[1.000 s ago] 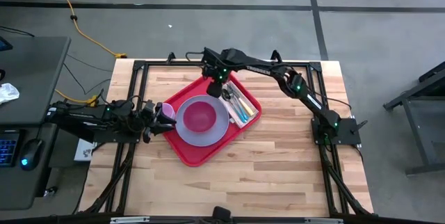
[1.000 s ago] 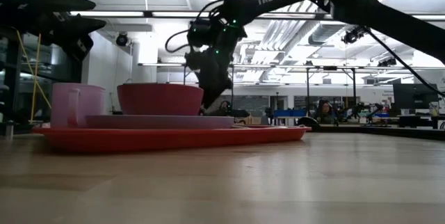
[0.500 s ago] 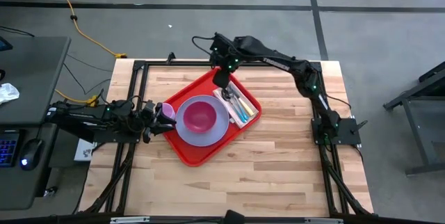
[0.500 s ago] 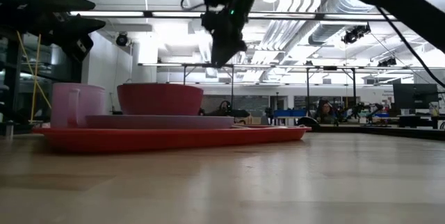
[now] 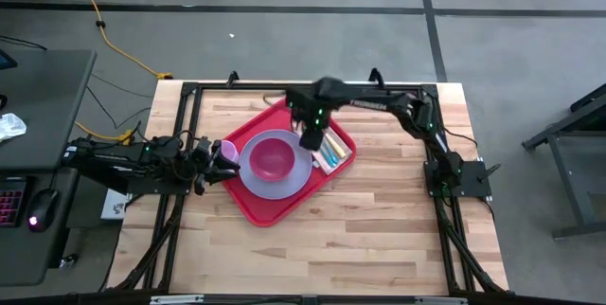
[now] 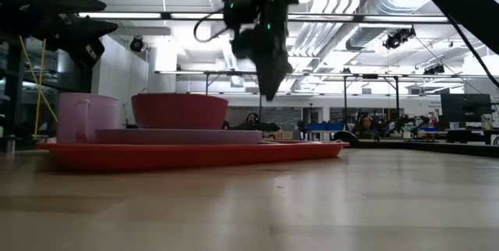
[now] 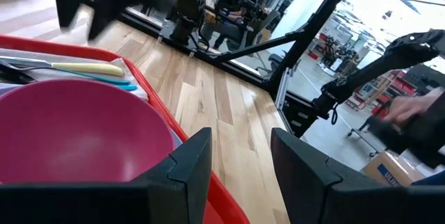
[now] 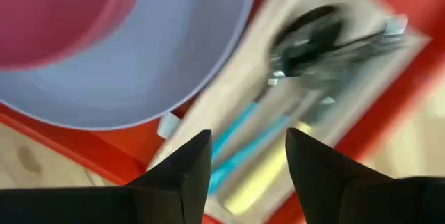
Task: Set up tray
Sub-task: Adjust the brown table napkin on the red serving tray
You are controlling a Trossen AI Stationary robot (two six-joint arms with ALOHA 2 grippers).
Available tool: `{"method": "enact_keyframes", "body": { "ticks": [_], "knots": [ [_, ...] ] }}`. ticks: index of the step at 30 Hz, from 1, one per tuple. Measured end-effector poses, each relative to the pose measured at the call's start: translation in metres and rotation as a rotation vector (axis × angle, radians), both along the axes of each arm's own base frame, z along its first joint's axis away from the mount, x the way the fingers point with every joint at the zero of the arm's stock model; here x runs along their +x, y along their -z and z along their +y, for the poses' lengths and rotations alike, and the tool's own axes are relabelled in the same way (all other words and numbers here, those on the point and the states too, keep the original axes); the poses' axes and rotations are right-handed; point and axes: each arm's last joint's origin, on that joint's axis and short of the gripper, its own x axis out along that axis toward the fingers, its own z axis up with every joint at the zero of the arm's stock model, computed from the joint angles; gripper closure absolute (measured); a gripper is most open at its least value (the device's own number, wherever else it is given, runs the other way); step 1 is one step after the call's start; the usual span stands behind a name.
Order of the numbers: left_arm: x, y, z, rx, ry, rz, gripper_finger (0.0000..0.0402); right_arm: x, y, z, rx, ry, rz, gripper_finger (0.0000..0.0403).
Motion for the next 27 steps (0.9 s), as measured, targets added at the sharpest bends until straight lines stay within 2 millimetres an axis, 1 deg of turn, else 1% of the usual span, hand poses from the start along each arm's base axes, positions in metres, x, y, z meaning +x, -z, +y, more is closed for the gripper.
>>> {"method": "enact_keyframes", "body": {
  "ticks": [3,5,7,10,14,19,27],
  "knots": [
    [0.0,0.0,0.0,0.0,0.0,0.0,0.0222,-0.001,0.034,0.006,0.011,-0.027,0.042,0.0236],
    [0.0,0.0,0.0,0.0,0.001,0.0,0.0222,-0.003,0.053,0.007,0.016,-0.018,0.056,0.0234],
    [0.0,0.0,0.0,0.0,0.001,0.0,0.0222,-0.005,0.064,0.006,0.017,0.004,0.06,0.0233],
    [0.0,0.0,0.0,0.0,0.001,0.0,0.0222,-0.008,0.075,0.003,0.019,0.021,0.064,0.0234],
    [0.0,0.0,0.0,0.0,0.001,0.0,0.0222,-0.007,0.078,-0.002,0.008,0.03,0.03,0.0235],
    [0.0,0.0,0.0,-0.012,0.0,0.002,0.0222,-0.002,0.077,-0.004,0.001,0.032,-0.026,0.0234],
    [0.0,0.0,0.0,-0.023,0.0,0.003,0.0222,-0.002,0.077,-0.004,-0.002,0.029,-0.025,0.0247]
  ]
}}
